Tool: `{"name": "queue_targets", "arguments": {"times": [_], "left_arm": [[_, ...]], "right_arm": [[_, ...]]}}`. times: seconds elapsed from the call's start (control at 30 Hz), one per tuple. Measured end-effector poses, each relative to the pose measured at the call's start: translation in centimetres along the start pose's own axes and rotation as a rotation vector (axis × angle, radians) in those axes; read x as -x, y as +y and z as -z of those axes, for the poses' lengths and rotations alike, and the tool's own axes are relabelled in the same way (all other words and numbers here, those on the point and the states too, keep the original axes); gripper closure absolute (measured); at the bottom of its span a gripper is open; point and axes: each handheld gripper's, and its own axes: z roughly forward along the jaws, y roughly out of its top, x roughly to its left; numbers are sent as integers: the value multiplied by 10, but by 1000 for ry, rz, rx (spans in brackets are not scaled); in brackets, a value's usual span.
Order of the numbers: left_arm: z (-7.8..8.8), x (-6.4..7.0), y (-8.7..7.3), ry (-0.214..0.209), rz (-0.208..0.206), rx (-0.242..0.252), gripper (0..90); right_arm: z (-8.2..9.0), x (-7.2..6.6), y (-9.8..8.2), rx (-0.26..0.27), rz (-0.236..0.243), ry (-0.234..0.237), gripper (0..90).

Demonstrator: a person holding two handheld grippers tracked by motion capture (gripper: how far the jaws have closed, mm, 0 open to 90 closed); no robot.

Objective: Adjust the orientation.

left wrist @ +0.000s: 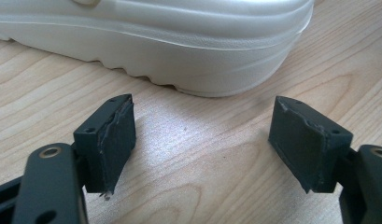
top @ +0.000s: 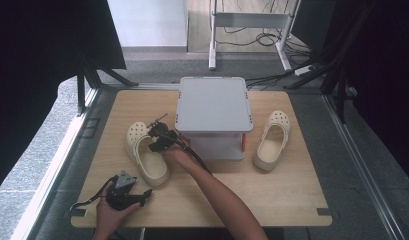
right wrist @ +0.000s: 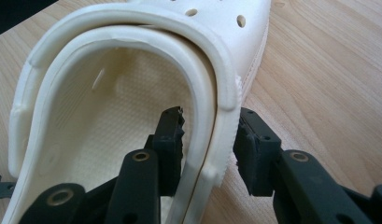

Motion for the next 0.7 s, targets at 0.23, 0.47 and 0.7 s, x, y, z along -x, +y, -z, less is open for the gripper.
{"name": "queue_targets", "arguments": {"times": [0.23, 0.47, 0.7], "left_arm": [[0, 0, 0, -1, 3, 2, 233], [0, 0, 0, -1, 2, 1, 233], [1, 0, -1, -1, -7, -2, 233]], "right_arm": [[0, -1, 1, -15, -5, -10, 700], [1, 4, 1, -6, -47, -35, 764], [4, 2, 1, 19, -57, -44, 772]]}}
